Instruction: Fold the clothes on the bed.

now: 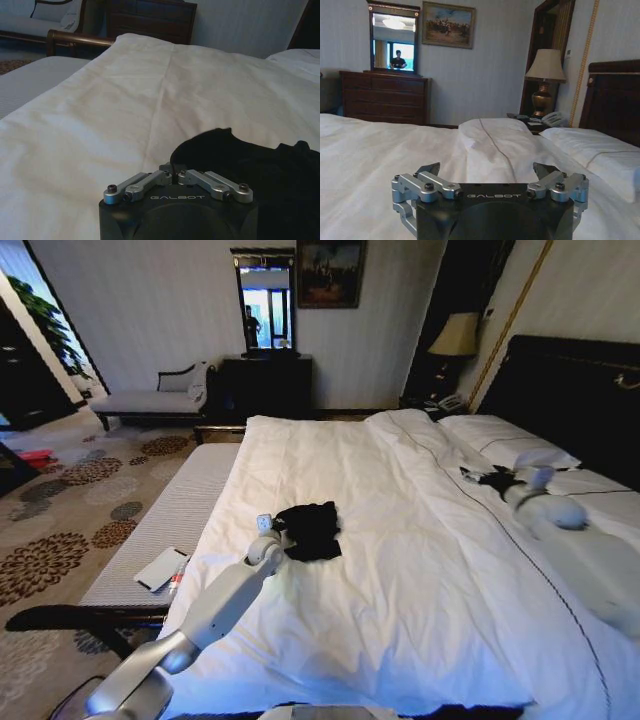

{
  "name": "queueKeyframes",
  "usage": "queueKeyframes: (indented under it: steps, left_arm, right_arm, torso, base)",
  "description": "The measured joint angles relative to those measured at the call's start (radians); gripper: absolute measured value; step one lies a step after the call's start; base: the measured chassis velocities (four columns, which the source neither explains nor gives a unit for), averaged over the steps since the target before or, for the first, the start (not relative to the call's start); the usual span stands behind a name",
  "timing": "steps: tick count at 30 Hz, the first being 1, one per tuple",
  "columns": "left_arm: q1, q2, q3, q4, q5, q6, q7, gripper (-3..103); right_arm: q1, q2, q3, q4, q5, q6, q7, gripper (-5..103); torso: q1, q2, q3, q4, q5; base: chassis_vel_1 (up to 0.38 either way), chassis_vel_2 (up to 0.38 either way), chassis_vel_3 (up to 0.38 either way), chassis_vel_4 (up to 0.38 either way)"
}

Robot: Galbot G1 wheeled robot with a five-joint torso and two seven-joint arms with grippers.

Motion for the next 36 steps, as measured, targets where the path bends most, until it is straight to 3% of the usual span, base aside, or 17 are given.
queueKeyframes:
  steps: [6,11,16,24,30,36]
  left_arm:
    - [-0.001,-0.001,0.005,-0.005,-0.002,0.001,-0.006,0]
    - [0.014,0.008,0.002,-0.012,-0.001,0.002,-0.009,0]
    - [0.02,0.017,0.001,-0.016,-0.001,0.002,-0.014,0]
    - [0.019,0.03,0.0,-0.022,-0.01,0.004,-0.014,0]
    - [0.022,0.04,0.0,-0.029,-0.012,0.005,-0.015,0]
    - [0.04,0.058,-0.007,-0.044,-0.014,0.005,-0.015,0]
  right_arm:
    - [0.027,-0.05,-0.001,-0.011,-0.056,-0.011,-0.018,100]
    - [0.102,-0.156,-0.002,-0.11,-0.248,0.009,-0.093,100]
    - [0.161,-0.242,-0.003,-0.186,-0.342,0.026,-0.141,100]
    - [0.173,-0.309,-0.005,-0.214,-0.464,0.086,-0.234,100]
    - [0.169,-0.335,-0.006,-0.193,-0.41,0.08,-0.29,100]
    - [0.153,-0.38,-0.007,-0.107,-0.269,-0.037,-0.297,100]
  torso:
    - [0.0,0.0,0.0,-0.0008,-0.0001]
    - [0.0,0.0,0.0,-0.0007,-0.0003]
    - [0.0,0.0,0.0,-0.0002,-0.0002]
    - [0.0,0.0,0.0,-0.0007,-0.0003]
    - [0.0,0.0,0.0,-0.0009,-0.0002]
    - [0.0,0.0,0.0,-0.0003,-0.0004]
  base:
    - [0.0,0.0,0.0,0.0]
    - [0.0,0.0,0.0,0.0]
    - [0.0,0.0,0.0,0.0]
    - [0.0,0.0,0.0,0.0]
    - [0.0,0.0,0.0,0.0]
    - [0.0,0.0,0.0,0.0]
